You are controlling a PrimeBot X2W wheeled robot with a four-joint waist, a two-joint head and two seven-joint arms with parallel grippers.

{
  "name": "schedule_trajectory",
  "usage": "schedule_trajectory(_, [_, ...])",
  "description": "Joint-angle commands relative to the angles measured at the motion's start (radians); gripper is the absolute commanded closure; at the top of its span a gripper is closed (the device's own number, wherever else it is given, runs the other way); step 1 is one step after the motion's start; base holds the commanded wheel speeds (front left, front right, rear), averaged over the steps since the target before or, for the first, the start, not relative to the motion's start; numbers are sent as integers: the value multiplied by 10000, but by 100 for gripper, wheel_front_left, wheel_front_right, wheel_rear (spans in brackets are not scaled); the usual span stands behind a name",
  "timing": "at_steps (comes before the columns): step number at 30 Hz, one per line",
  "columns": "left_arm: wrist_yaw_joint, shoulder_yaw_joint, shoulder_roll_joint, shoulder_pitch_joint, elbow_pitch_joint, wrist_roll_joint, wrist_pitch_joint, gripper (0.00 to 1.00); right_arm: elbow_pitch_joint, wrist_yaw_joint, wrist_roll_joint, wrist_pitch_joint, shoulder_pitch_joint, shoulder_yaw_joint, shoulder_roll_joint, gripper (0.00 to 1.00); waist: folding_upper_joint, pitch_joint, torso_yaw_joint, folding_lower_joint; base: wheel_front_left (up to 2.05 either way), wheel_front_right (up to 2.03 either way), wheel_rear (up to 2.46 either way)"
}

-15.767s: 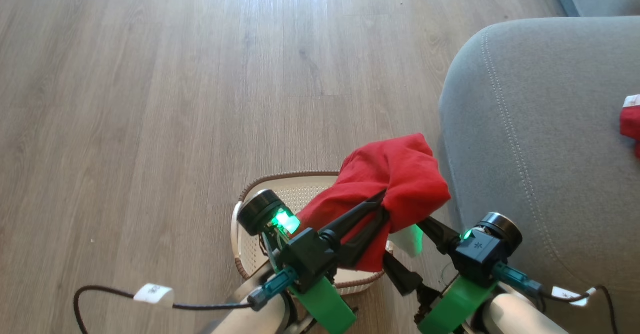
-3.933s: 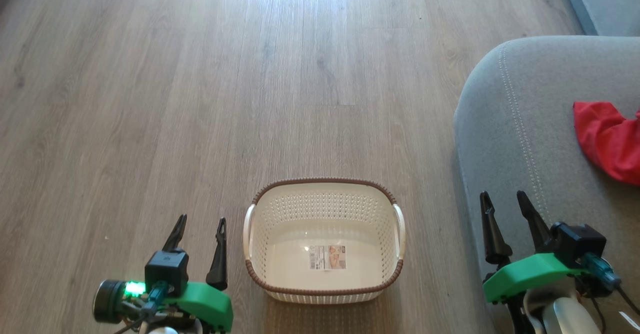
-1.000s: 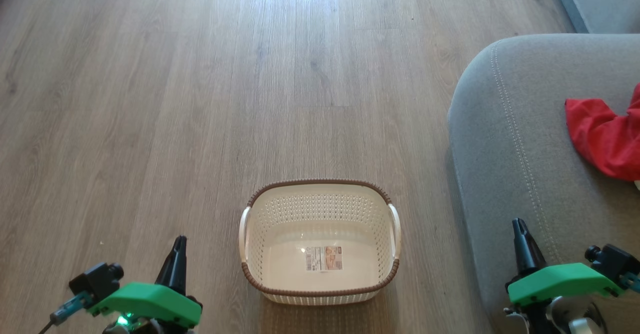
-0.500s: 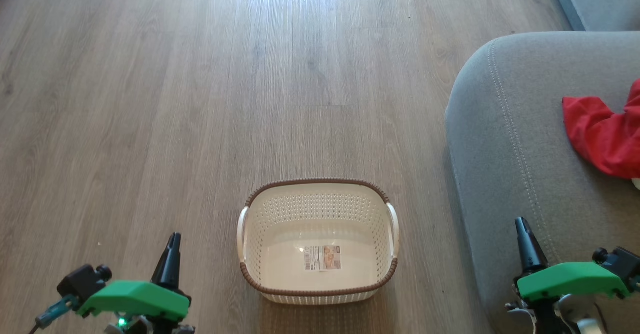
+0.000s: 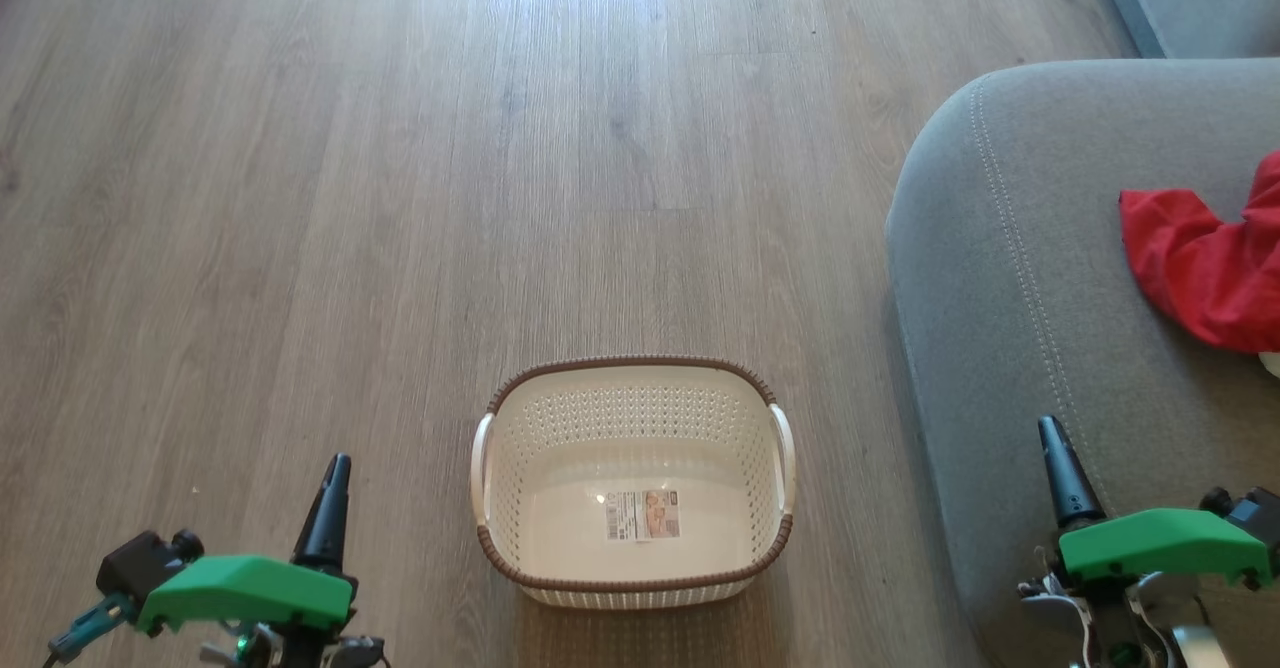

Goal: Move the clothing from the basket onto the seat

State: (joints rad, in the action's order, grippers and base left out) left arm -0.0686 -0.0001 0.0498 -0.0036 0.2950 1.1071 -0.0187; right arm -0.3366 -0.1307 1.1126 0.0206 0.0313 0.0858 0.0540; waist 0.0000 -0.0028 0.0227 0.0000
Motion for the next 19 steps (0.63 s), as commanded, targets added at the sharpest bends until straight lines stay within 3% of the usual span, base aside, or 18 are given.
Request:
schedule_trajectory(1, [-109,304,13,-597,-375,310,73,100,408,-1,317,-95,478,-97,-22,100,0,2,-7,0,0,0,0])
schedule_trajectory(19, [-327,659,9,-788,-426,2310,603,100,625,-1,2290,-624,601,64,-28,100,0,26,-101,0,0,0,0])
